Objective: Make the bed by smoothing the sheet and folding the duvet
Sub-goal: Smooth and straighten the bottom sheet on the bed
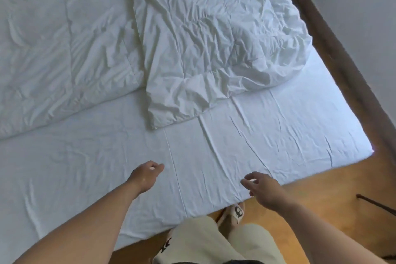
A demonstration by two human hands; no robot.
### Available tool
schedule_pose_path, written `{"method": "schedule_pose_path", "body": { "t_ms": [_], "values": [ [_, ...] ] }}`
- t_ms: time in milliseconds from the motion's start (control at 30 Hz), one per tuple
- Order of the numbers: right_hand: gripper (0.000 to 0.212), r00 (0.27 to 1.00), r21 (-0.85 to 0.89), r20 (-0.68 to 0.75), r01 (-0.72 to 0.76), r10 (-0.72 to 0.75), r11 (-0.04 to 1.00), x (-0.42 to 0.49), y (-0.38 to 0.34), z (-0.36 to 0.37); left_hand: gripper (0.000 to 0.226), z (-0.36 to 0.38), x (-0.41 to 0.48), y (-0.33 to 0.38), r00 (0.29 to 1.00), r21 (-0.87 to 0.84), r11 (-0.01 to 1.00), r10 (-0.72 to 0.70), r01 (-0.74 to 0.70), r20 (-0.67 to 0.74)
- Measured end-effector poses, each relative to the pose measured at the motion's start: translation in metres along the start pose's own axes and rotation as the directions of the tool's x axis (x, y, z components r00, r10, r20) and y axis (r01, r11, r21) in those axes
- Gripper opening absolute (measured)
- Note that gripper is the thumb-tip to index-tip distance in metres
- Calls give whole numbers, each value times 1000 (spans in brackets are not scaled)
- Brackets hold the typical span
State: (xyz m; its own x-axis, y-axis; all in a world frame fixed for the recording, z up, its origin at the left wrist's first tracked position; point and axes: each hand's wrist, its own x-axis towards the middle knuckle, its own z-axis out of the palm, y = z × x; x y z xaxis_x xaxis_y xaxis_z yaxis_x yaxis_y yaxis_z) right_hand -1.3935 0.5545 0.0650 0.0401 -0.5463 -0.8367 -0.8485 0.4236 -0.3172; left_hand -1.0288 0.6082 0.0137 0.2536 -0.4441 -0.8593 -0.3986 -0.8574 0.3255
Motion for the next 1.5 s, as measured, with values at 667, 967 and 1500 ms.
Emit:
{"method": "schedule_pose_path", "body": {
  "t_ms": [667,967,1500],
  "values": [
    [91,741,-607,73,565,-668,560,397,-198,79,50,20,319,90,672,-83,996,-32,-44,-740],
    [29,797,-577,150,551,-585,603,398,-217,41,29,37,269,134,854,-269,955,-37,-122,-519],
    [56,849,-175,-238,440,-472,881,137,5,-186,34,133,15,363,815,-335,856,156,-393,-557]
  ]
}}
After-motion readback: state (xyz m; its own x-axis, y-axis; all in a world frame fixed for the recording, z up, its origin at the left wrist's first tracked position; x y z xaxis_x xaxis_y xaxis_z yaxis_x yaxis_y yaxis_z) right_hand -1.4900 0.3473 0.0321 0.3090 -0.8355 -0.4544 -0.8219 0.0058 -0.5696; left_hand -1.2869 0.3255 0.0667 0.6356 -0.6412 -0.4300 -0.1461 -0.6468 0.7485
